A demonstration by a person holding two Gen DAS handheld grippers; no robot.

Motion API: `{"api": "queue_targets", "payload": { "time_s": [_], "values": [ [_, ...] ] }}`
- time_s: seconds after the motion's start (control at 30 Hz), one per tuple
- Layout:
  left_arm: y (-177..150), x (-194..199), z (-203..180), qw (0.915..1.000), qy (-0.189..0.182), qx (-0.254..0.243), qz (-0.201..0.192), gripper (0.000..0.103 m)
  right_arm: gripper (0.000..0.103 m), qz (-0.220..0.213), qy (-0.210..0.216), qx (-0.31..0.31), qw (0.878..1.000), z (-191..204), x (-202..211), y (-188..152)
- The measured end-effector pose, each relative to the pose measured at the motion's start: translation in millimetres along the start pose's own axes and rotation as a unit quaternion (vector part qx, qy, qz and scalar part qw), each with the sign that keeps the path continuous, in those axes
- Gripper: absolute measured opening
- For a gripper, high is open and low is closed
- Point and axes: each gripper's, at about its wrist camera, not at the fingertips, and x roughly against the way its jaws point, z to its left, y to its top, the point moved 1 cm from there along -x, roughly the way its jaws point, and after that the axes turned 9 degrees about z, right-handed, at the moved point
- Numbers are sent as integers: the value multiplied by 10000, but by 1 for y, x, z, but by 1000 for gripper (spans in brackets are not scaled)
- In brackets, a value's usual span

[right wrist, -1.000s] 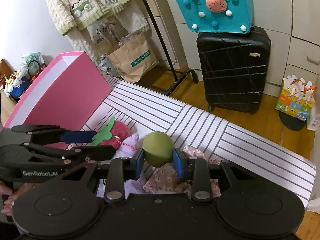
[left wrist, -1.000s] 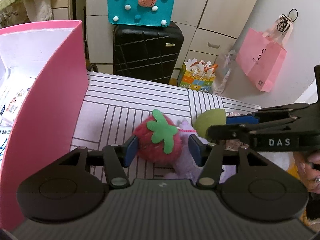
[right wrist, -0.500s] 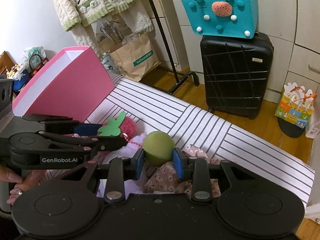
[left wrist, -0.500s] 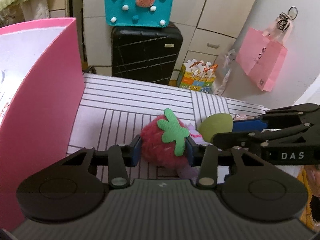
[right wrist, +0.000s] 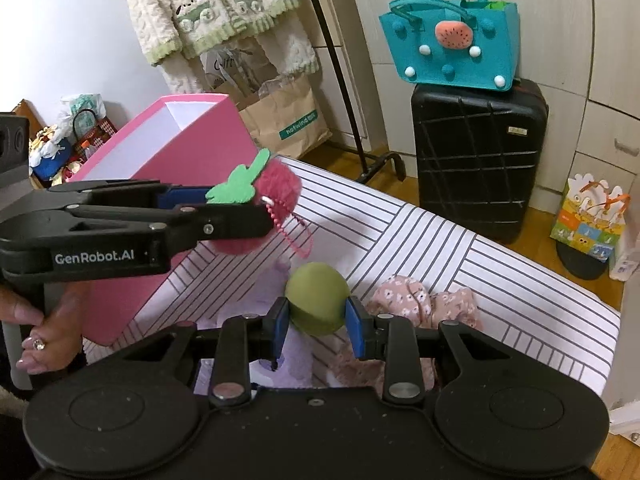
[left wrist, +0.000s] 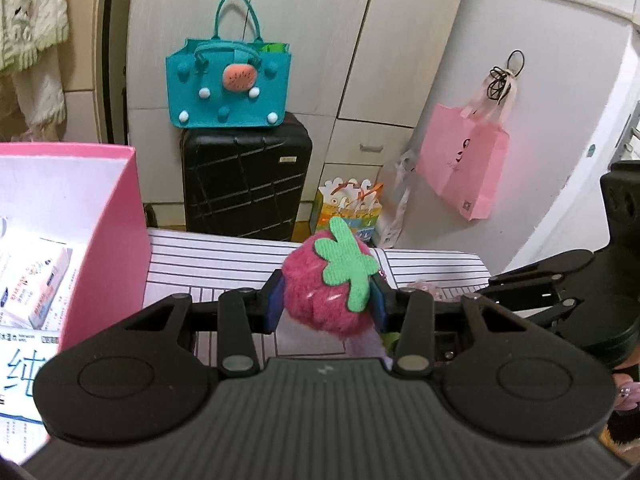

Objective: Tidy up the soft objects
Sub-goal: 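Lift and carry the strawberry plush and green ball over the pink box with both tools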

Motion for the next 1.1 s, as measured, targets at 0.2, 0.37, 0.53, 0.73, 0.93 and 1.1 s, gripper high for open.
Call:
{"api": "queue_targets", "payload": {
  "time_s": [0.2, 0.37, 0.53, 0.73, 0.93, 1.1],
  "values": [
    [0, 19, 1, 9999, -32, -106, 61, 41, 36, -111, -163, -33, 9998, 12, 16, -6],
    [-2, 40, 1, 9992, 4, -380, 96, 41, 36, -207, -387, -134, 9989, 23, 33, -8],
    [-9, 64, 2, 9968, 100, -735, 291, 42, 36, -250, -432, -171, 9986, 43, 50, -14],
    [-31, 91, 10, 9927, -79, -959, 723, 42, 36, -89, -439, -118, 9989, 75, 60, -32],
    [-55, 119, 13, 9861, -285, -1193, 1123, 42, 36, 27, -350, 20, 9994, 107, 72, -49],
    [-72, 145, 15, 9823, -370, -1353, 1240, 42, 36, 78, -321, 126, 9994, 132, 77, -60]
  ]
}}
